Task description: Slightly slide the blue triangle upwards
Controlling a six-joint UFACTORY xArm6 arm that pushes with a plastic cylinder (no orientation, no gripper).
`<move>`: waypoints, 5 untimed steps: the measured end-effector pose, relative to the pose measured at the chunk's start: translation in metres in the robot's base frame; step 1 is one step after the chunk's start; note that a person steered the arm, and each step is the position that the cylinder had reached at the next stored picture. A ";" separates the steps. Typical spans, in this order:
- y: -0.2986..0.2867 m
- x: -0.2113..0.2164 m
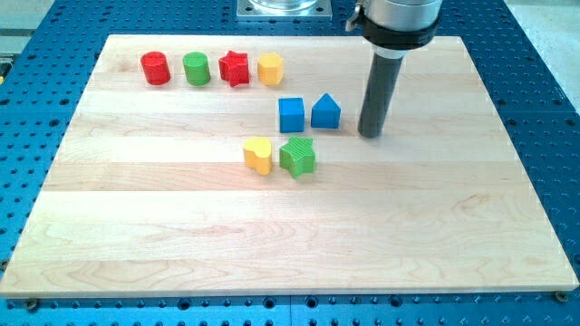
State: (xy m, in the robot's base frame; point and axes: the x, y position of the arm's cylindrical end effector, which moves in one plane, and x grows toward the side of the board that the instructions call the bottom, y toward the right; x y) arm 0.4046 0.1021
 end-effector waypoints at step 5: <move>-0.054 -0.049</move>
State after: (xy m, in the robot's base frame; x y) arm 0.3553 0.0478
